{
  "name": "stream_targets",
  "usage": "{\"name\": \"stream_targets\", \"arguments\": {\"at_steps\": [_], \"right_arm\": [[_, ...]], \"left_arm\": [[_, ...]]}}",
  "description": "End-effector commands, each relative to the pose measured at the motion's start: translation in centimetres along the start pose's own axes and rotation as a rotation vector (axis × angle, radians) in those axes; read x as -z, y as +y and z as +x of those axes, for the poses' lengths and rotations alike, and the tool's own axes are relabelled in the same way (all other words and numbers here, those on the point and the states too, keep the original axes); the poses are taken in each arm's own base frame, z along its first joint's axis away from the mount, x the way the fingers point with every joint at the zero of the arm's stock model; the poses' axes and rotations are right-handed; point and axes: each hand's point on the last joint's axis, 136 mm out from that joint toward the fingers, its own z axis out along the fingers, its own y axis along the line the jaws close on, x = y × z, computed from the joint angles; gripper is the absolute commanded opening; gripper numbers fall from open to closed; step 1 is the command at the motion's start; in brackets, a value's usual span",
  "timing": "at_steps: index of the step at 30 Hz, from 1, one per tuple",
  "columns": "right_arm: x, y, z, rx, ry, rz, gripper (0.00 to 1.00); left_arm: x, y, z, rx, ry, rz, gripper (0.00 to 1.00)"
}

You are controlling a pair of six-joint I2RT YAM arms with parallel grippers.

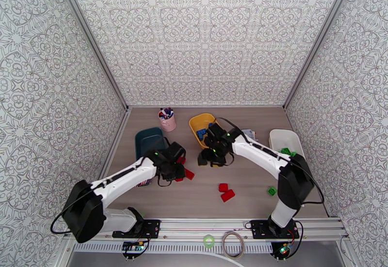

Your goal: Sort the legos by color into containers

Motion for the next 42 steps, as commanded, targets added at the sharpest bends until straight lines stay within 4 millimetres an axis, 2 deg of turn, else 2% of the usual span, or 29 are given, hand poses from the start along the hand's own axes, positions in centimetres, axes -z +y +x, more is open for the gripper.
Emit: {"name": "stream_targets", "arguments": {"at_steps": [1,8,11,13,16,23,25,30,34,37,42], "right_arm": [[-0.1,4.9,-1.6,0.080,0.003,-0.142,0.65],[-2.0,11.3,-3.4,0.131,0.056,-0.280,0.60],[-2.4,12.9,-4.0,0.139,0.066,-0.314,0.60],[-2.4,13.3,-4.3,0.144,0.063,-0.311,0.60],[-2.7,12.5,-4.6,0.151,0.061,-0.257,0.60],[-3.2,9.1,-3.9,0.170,0.061,-0.097,0.61],[-3.2,8.1,-3.8,0.173,0.060,-0.053,0.61],[-2.9,5.8,-3.3,0.192,0.054,0.055,0.64],[-2.7,4.2,-3.1,0.203,0.050,0.126,0.65],[-2.6,3.0,-2.8,0.205,0.051,0.168,0.65],[-2.2,-0.6,-2.3,0.149,0.056,0.222,0.66]], "left_arm": [[2.2,-0.7,-2.4,0.085,-0.053,0.100,0.34],[4.0,2.2,-7.0,0.286,-0.126,0.194,0.34],[4.7,4.0,-9.1,0.346,-0.160,0.193,0.34],[4.9,5.3,-10.3,0.376,-0.175,0.174,0.34],[5.2,6.6,-12.0,0.404,-0.176,0.174,0.34],[5.3,9.3,-15.8,0.440,-0.193,0.134,0.36],[5.2,9.5,-16.6,0.434,-0.190,0.125,0.42],[5.6,9.1,-17.8,0.402,-0.194,0.102,0.70],[6.0,8.4,-17.5,0.359,-0.205,0.063,0.74],[6.3,7.0,-16.4,0.311,-0.200,0.039,0.74],[5.5,3.7,-12.4,0.254,-0.165,0.004,0.75]]}}
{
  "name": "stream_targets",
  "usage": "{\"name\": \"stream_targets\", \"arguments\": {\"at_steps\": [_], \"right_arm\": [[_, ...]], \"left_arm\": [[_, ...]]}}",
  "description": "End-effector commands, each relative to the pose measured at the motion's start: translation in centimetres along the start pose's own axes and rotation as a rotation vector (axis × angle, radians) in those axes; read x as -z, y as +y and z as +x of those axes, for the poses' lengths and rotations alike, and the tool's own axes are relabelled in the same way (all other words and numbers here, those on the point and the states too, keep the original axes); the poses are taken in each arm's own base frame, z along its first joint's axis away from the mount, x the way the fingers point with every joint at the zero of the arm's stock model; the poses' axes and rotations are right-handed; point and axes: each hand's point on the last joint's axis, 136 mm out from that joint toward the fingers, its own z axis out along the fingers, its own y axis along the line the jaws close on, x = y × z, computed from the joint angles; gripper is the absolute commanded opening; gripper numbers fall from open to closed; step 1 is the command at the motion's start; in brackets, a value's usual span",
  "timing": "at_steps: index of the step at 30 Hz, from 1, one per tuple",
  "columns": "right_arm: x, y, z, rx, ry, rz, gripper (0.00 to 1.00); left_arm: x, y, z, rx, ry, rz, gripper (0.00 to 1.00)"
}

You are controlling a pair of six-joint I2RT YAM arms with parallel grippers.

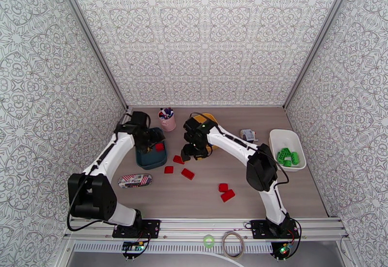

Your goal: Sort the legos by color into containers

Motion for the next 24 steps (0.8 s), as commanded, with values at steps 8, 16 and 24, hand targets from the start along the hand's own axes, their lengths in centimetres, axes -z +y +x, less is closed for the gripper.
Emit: {"name": "stream_targets", "arguments": {"at_steps": [8,16,24], "right_arm": [[4.5,-9.2,1.6,-0.137,-0.079,0.119,0.67],[7.5,-13.3,3.0,-0.227,-0.144,0.121,0.68],[7.9,-14.0,4.1,-0.253,-0.165,0.097,0.68]], "left_arm": [[-2.4,-1.4,12.0,0.051,0.105,-0.078,0.81],[-7.2,-3.7,17.5,0.050,0.217,-0.086,0.82],[-11.1,-5.8,18.3,0.004,0.274,-0.152,0.81]]}}
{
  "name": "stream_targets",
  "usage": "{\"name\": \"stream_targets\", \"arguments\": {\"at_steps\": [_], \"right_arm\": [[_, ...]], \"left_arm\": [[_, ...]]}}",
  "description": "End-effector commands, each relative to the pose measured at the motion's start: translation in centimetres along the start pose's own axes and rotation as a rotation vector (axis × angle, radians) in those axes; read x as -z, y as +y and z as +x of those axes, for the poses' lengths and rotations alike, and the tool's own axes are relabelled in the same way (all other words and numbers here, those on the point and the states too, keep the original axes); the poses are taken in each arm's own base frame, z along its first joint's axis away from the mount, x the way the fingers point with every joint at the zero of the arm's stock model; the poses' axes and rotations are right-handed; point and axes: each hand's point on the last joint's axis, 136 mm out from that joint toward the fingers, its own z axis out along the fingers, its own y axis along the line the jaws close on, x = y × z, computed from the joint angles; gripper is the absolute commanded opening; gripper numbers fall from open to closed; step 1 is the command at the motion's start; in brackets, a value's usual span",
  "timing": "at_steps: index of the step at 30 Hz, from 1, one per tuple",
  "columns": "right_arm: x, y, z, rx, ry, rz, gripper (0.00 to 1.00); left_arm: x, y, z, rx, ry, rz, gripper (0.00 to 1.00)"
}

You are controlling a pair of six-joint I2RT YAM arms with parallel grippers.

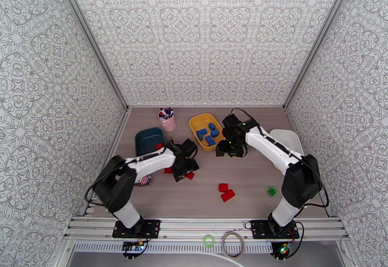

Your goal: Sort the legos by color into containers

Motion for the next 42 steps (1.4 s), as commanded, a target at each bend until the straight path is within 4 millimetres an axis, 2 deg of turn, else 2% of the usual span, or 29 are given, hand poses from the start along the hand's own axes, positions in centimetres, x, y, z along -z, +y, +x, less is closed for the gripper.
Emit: {"name": "stream_targets", "arguments": {"at_steps": [1,4,7,15,20,23,31,37,42], "right_arm": [[0.6,-0.4,0.0,-0.006,-0.028,-0.023,0.68],[0.8,-0.8,0.2,-0.014,-0.033,-0.024,0.68],[1.1,-1.4,0.3,-0.023,-0.040,-0.025,0.68],[0.9,-1.9,0.5,-0.039,-0.042,-0.042,0.68],[0.4,-1.6,0.2,-0.053,-0.036,-0.064,0.67],[0.3,-1.2,-0.2,-0.055,-0.038,-0.079,0.67],[-0.5,0.5,-0.6,-0.073,-0.012,-0.165,0.66],[-0.8,2.4,-1.0,-0.084,-0.006,-0.226,0.66],[-1.4,5.5,-0.9,-0.045,0.012,-0.251,0.66]], "left_arm": [[-0.4,-2.3,-0.3,-0.009,0.007,0.028,0.80],[-1.1,-3.0,-0.6,-0.026,0.017,0.006,0.78],[-1.8,-3.3,-0.8,-0.049,0.027,-0.027,0.72],[-2.3,-1.7,0.7,-0.174,0.049,-0.172,0.61],[-2.4,-0.6,1.5,-0.205,0.062,-0.203,0.47],[-1.9,-0.7,1.5,-0.212,0.053,-0.181,0.40],[0.7,-2.7,0.7,-0.244,0.013,-0.057,0.32],[4.4,-3.7,-1.3,-0.243,-0.050,0.044,0.32],[8.1,-1.9,-4.8,-0.182,-0.119,0.087,0.33]]}}
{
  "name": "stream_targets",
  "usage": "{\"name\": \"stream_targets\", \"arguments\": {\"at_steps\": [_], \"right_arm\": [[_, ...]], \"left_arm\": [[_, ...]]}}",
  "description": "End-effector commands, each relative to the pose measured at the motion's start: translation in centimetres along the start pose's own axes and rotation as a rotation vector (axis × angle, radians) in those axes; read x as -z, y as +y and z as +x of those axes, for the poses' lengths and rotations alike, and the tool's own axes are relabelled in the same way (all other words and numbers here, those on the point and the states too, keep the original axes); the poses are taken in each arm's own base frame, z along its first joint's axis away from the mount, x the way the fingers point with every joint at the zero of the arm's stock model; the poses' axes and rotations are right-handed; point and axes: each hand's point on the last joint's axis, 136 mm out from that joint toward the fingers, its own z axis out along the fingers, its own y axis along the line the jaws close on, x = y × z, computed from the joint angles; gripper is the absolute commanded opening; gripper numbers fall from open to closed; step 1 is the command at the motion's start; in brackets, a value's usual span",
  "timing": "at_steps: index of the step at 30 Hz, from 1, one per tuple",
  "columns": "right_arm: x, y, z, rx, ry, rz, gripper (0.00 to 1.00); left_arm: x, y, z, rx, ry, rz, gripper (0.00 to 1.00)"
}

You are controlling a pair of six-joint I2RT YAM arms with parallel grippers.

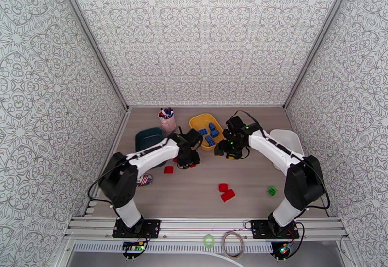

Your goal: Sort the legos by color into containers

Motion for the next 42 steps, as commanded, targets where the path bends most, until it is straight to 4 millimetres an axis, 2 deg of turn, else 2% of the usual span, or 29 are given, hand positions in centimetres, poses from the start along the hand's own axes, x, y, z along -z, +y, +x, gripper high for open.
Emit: {"name": "stream_targets", "arguments": {"at_steps": [1,5,11,17,20,25,29,36,42], "right_arm": [[-0.7,3.2,-0.4,0.026,0.005,-0.052,0.66],[-1.7,5.5,0.0,0.059,0.019,-0.054,0.66],[-3.0,7.4,0.7,0.090,0.048,-0.045,0.65],[-3.4,7.3,1.0,0.100,0.060,-0.008,0.65],[-3.4,6.9,1.0,0.098,0.059,0.017,0.65],[-3.1,6.1,1.0,0.096,0.052,0.058,0.65],[-2.7,5.5,0.8,0.091,0.039,0.081,0.66],[-1.8,3.8,0.0,0.071,0.019,0.109,0.67],[-0.7,1.9,-0.7,0.066,0.000,0.134,0.70]], "left_arm": [[2.6,1.9,-2.2,0.019,-0.056,0.018,0.33],[5.0,5.6,-4.8,0.097,-0.117,0.023,0.34],[6.3,12.1,-7.8,0.239,-0.153,0.008,0.36],[6.0,16.1,-10.0,0.296,-0.146,-0.024,0.38],[6.1,17.2,-10.7,0.316,-0.152,-0.029,0.47],[6.5,16.9,-11.0,0.298,-0.162,-0.027,0.64],[6.8,15.9,-10.4,0.269,-0.166,-0.038,0.70],[7.4,12.0,-8.4,0.224,-0.176,-0.033,0.79],[5.8,7.6,-6.3,0.211,-0.144,0.024,0.82]]}}
